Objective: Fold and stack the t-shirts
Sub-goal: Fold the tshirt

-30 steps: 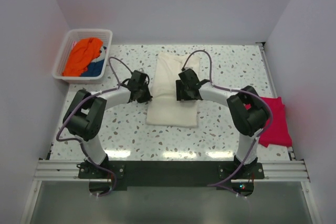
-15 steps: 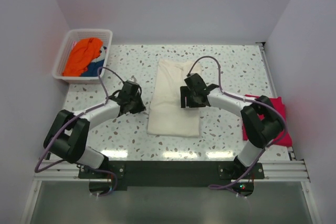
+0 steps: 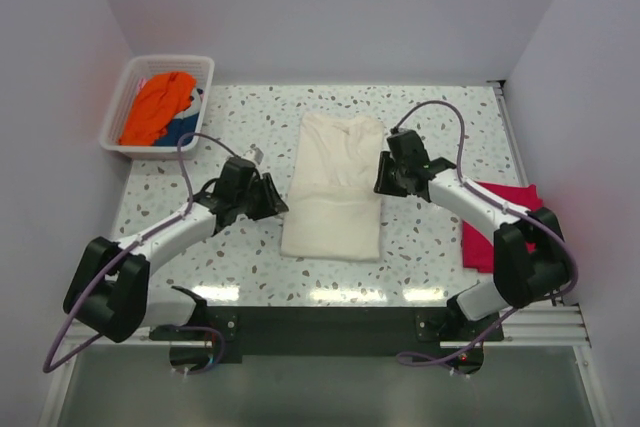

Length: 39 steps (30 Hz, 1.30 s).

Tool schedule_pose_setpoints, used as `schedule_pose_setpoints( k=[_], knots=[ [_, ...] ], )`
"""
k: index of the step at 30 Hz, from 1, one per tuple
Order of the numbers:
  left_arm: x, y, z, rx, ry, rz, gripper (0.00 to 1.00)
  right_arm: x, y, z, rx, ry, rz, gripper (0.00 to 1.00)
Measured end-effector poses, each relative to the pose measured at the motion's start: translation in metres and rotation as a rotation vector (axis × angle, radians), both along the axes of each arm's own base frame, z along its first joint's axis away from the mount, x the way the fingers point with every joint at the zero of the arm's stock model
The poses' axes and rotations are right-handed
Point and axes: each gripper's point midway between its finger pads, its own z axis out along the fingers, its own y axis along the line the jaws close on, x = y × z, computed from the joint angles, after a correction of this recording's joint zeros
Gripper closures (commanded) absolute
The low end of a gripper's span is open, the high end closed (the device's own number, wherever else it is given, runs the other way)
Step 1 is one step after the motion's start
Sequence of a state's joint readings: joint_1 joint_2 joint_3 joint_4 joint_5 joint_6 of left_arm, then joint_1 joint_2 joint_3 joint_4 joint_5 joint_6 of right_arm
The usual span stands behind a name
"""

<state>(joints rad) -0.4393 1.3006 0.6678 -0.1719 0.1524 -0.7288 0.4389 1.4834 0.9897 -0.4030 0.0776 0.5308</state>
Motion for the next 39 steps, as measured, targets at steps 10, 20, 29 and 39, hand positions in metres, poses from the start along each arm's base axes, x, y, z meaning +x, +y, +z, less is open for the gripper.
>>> schedule_pose_setpoints(
  k=[10, 20, 29, 39],
  knots=[
    [0.035, -0.026, -0.002, -0.028, 0.000, -0.047, 0.62, 0.001, 0.002, -0.049, -0.051, 0.126, 0.001, 0.66],
    [0.026, -0.020, 0.005, -0.024, -0.020, -0.054, 0.54, 0.013, -0.013, -0.074, -0.050, 0.185, -0.054, 0.62],
    [-0.031, 0.004, -0.017, -0.008, 0.036, -0.067, 0.46, -0.008, -0.010, -0.024, 0.040, 0.113, -0.029, 0.53],
    [-0.073, 0.004, -0.034, -0.048, 0.108, -0.112, 0.42, -0.111, 0.002, -0.029, 0.182, 0.165, 0.009, 0.53]
  ],
)
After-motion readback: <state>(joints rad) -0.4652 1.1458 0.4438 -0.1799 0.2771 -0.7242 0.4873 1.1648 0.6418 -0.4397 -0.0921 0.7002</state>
